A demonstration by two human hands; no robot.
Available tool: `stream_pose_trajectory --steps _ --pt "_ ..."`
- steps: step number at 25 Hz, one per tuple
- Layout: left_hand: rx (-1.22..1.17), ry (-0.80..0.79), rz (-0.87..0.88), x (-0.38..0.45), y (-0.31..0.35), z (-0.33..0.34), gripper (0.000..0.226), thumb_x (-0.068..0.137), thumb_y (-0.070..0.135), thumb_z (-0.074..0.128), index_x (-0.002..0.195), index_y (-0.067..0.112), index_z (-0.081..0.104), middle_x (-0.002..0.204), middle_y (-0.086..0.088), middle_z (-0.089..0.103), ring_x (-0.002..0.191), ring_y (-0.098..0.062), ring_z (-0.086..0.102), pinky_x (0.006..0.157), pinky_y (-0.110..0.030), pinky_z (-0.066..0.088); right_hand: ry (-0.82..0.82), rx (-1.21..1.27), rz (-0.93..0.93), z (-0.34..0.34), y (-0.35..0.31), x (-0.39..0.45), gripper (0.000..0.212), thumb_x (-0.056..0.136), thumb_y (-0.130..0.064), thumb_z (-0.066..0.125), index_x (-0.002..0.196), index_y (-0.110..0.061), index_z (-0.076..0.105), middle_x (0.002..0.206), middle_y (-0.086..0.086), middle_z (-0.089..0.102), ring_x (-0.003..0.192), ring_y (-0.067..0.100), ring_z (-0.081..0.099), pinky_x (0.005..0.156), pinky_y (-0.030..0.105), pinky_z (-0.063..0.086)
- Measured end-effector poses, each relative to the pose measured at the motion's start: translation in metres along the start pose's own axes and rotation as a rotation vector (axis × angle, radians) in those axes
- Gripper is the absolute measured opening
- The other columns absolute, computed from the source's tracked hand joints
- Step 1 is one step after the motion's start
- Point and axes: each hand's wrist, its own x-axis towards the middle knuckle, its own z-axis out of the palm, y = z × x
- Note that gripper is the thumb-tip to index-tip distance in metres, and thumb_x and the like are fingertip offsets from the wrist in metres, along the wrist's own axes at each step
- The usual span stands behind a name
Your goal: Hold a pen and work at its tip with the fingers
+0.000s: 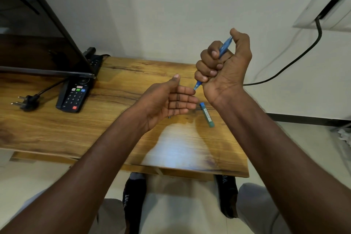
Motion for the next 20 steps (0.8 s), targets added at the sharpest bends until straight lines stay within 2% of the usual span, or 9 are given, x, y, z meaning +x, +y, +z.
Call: stream_pose_trajectory --steps 3,6,10,14,17,20 --pt "-0.007 -0.006 -0.002 0.0 0.0 -0.001 0.057 0.111 0.05 0.039 0.114 0.004 0.073 0.11 -0.019 0.079 0.096 -0.026 0.079 0.087 -0.035 0.062 0.025 -0.002 -0.006 -0.001 -0.001 0.0 0.058 0.101 -0.056 0.039 0.058 -0.017 0.039 0.048 -0.006 0.021 0.044 0.012 0.011 0.048 0.025 0.012" --pt "0.004 -0.011 -0.019 0.001 -0.001 0.0 0.058 0.111 0.05 0.04 0.114 0.003 0.074 0.109 -0.019 0.079 0.096 -0.026 0.079 0.089 -0.036 0.062 -0.003 -0.023 0.014 0.001 0.0 0.001 0.069 0.099 -0.072 0.04 0.059 -0.016 0.041 0.048 -0.005 0.022 0.045 0.013 0.012 0.049 0.027 0.012" --pt "0.012 -0.007 -0.034 0.002 -0.002 -0.001 0.057 0.11 0.05 0.042 0.112 0.004 0.074 0.109 -0.018 0.08 0.094 -0.025 0.079 0.087 -0.035 0.062 0.003 0.011 0.046 -0.001 0.0 0.004 0.066 0.099 -0.066 0.044 0.057 -0.016 0.037 0.048 -0.004 0.02 0.047 0.014 0.011 0.05 0.027 0.012" --pt "0.013 -0.008 -0.045 0.003 -0.002 -0.003 0.057 0.11 0.051 0.041 0.112 0.005 0.075 0.108 -0.017 0.08 0.095 -0.025 0.079 0.087 -0.035 0.061 -0.035 0.088 0.13 -0.005 -0.001 0.007 0.077 0.095 -0.078 0.041 0.052 -0.015 0.037 0.047 -0.003 0.019 0.047 0.014 0.013 0.054 0.029 0.014" --pt "0.005 -0.006 -0.052 0.003 -0.002 -0.002 0.058 0.111 0.049 0.039 0.115 0.003 0.074 0.108 -0.018 0.08 0.097 -0.026 0.079 0.088 -0.035 0.062 -0.094 0.163 0.191 -0.007 0.002 0.01 0.069 0.099 -0.063 0.046 0.052 -0.013 0.041 0.05 -0.001 0.024 0.048 0.015 0.021 0.056 0.028 0.023" --pt "-0.022 -0.011 -0.055 0.002 -0.001 -0.002 0.056 0.113 0.045 0.037 0.121 0.001 0.072 0.111 -0.019 0.079 0.101 -0.027 0.079 0.092 -0.037 0.061 -0.199 0.251 0.24 -0.01 0.005 0.012 0.06 0.1 -0.061 0.045 0.063 -0.014 0.051 0.062 -0.001 0.029 0.059 0.015 0.028 0.064 0.033 0.032"
